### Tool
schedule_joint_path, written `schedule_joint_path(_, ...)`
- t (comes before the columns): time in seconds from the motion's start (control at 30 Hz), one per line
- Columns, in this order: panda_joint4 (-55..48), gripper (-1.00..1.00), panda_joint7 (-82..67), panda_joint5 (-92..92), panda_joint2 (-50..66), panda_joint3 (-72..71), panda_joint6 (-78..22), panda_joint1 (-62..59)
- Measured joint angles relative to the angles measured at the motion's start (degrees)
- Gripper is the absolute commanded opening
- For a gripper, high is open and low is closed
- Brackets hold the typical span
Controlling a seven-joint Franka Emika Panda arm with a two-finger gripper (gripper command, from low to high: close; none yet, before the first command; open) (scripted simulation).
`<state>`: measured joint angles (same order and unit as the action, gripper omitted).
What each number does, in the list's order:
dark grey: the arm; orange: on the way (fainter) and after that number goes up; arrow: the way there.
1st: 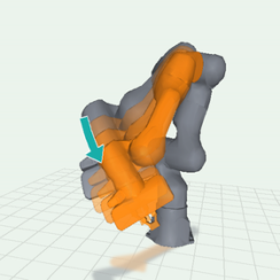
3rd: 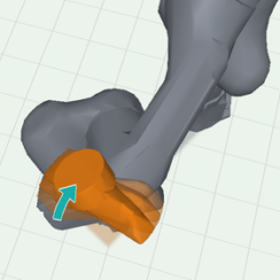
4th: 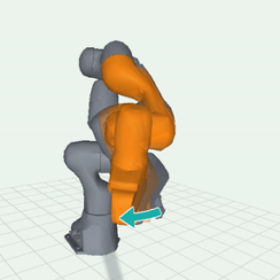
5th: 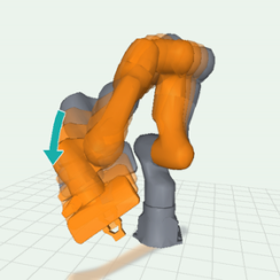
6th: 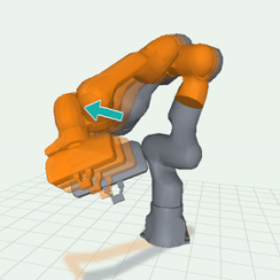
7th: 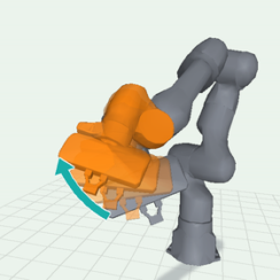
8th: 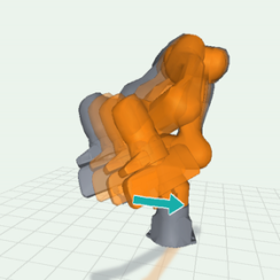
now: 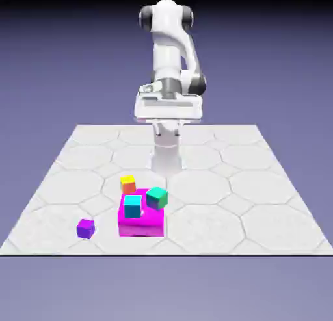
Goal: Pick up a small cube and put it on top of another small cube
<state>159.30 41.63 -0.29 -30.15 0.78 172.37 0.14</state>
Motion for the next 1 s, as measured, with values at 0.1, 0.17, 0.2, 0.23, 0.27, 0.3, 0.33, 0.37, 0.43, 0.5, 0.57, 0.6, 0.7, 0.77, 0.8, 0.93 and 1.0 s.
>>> schedule_joint_path(0.1,-4.22,0.0,-2.05,-0.73,6.23,1.93,-4.08,-1.36)
schedule_joint_path(0.17,-7.03,0.0,-3.42,-1.22,10.38,3.22,-6.79,-2.27)
schedule_joint_path(0.2,-8.44,0.0,-4.11,-1.47,12.46,3.86,-8.15,-2.72)
schedule_joint_path(0.23,-9.85,0.0,-4.79,-1.71,14.54,4.5,-9.51,-3.18)
schedule_joint_path(0.27,-11.25,0.0,-5.48,-1.95,16.61,5.15,-10.87,-3.63)
schedule_joint_path(0.3,-12.66,0.0,-6.16,-2.2,18.69,5.79,-12.23,-4.08)
schedule_joint_path(0.33,-14.07,0.0,-6.85,-2.44,20.76,6.43,-13.59,-4.53)
schedule_joint_path(0.37,-15.47,0.0,-7.53,-2.69,22.84,7.07,-14.94,-4.96)
schedule_joint_path(0.43,-18.29,0.0,-8.9,-3.18,27.0,8.36,-17.66,-6.38)
schedule_joint_path(0.5,-21.1,0.0,-10.27,-3.66,31.15,9.65,-20.38,-7.14)
schedule_joint_path(0.57,-23.91,0.0,-11.64,-4.15,35.3,10.93,-23.09,-7.96)
schedule_joint_path(0.6,-25.32,0.0,-12.32,-4.4,37.38,11.58,-24.45,-8.27)
schedule_joint_path(0.7,-29.54,0.0,-14.38,-5.13,43.61,13.51,-28.53,-9.52)
schedule_joint_path(0.77,-32.35,0.0,-15.75,-5.62,47.76,14.79,-31.25,-10.43)
schedule_joint_path(0.8,-33.76,0.0,-16.43,-5.86,49.84,15.44,-32.6,-10.88)
schedule_joint_path(0.93,-38.54,0.0,-18.76,-6.69,56.9,17.62,-37.23,-12.43)
schedule_joint_path(1.0,-38.5,0.0,-19.21,-7.43,58.97,16.95,-35.15,-12.98)
